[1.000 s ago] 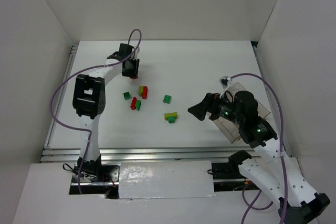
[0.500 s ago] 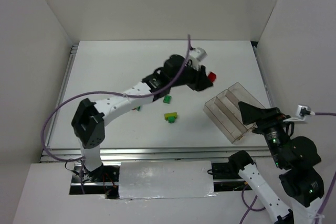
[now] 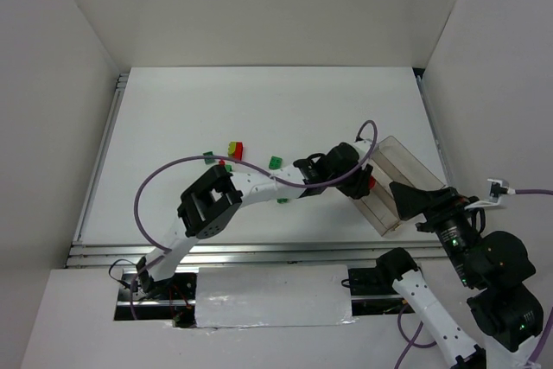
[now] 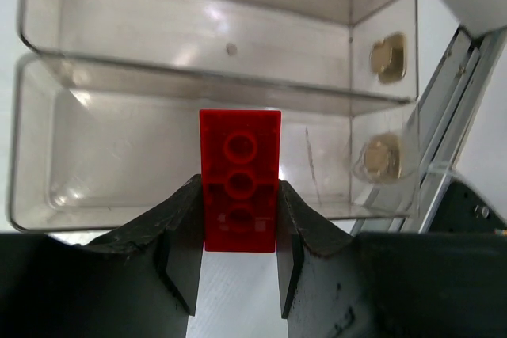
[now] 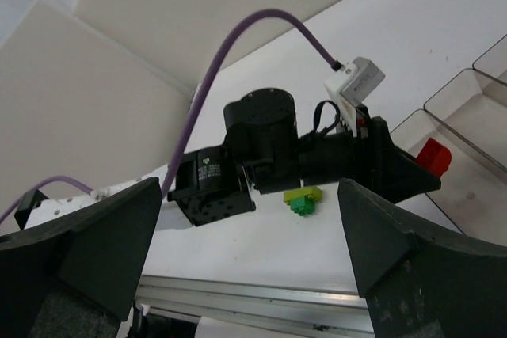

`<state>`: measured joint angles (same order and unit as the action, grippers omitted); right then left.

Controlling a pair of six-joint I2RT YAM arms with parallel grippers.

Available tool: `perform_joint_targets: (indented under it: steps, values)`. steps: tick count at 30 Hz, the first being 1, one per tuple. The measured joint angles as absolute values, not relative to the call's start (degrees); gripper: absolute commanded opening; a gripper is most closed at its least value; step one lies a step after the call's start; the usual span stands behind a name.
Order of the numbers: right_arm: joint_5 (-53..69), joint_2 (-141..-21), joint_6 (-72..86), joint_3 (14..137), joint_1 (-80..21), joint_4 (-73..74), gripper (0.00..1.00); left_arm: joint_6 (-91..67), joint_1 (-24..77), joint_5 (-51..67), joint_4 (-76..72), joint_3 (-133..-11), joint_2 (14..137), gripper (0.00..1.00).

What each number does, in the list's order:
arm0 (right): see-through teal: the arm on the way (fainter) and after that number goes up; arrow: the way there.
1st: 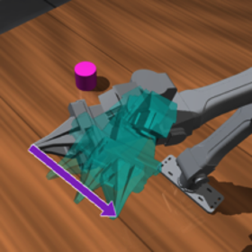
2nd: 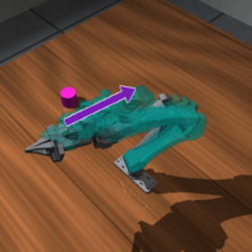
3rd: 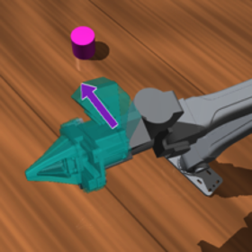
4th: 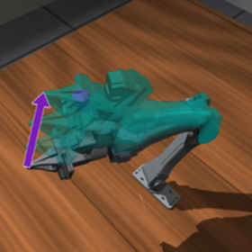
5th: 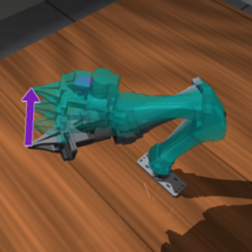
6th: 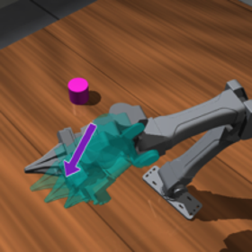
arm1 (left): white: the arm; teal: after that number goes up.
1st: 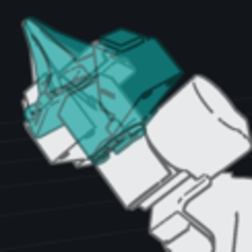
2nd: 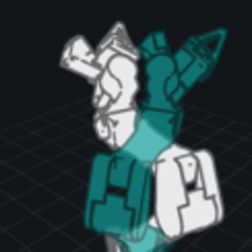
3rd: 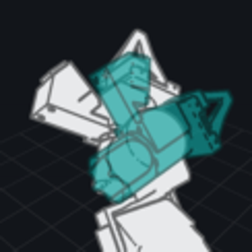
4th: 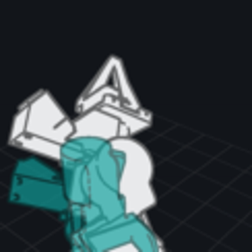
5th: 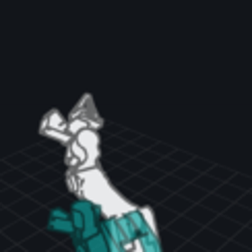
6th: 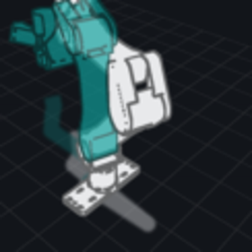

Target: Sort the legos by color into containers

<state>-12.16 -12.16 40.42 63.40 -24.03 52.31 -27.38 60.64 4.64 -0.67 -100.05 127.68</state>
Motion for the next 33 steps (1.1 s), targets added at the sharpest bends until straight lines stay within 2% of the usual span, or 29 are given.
perform_joint_targets:
  steps: [4,5,7,8,10,12,15,16,17,18,19,25,30,33]
  values:
    - [-9.7,-12.2,39.7,61.8,-24.0,52.2,1.0,-27.2,60.1,3.9,-0.2,-103.5,127.8,0.23]
    - [-9.1,-12.2,39.5,61.4,-24.0,52.1,1.0,-27.2,60.1,3.8,-0.5,-104.0,127.8,0.34]
    - [-8.1,-12.3,39.3,60.8,-24.0,52.1,1.0,-27.2,59.7,3.8,-1.5,-105.3,127.8,0.44]
    - [-7.7,-12.4,39.2,60.6,-24.0,52.1,1.0,-27.2,59.5,3.7,-1.9,-105.5,127.8,0.53]
    - [-7.2,-12.4,39.1,60.2,-24.0,52.1,1.0,-27.0,59.4,3.6,-2.1,-105.4,127.8,0.58]
    - [-7.0,-12.4,38.9,60.0,-24.0,52.1,0.99,-27.0,59.4,3.3,-2.2,-104.8,127.8,0.57]
    - [-6.9,-12.4,38.7,59.7,-24.0,52.1,1.0,-27.0,59.4,3.2,-3.0,-103.0,127.8,0.66]
    - [-6.9,-12.4,38.6,59.7,-24.0,52.1,1.0,-27.0,59.4,3.2,-3.2,-102.4,127.8,0.8]
    - [-6.9,-12.4,38.5,59.5,-24.0,52.1,0.99,-26.9,59.4,3.2,-3.3,-101.9,127.8,0.86]
    - [-6.9,-12.4,38.5,59.5,-24.0,52.1,1.0,-26.9,59.4,3.1,-3.2,-101.5,127.8,0.96]
    - [-6.8,-12.4,38.4,59.4,-24.0,52.1,1.0,-26.8,59.4,2.9,-3.2,-101.2,127.8,1.0]
    - [-6.6,-12.4,38.0,59.2,-24.0,51.9,0.99,-27.3,59.4,-0.1,-3.4,-98.8,125.5,0.99]
    - [-6.1,-12.5,37.7,58.0,-24.0,51.6,1.0,-30.2,57.3,-10.4,0.8,-89.3,112.7,0.99]
    - [-4.9,-12.7,37.5,56.5,-24.0,50.9,1.0,-31.8,51.3,-15.9,4.4,-86.2,103.5,0.99]
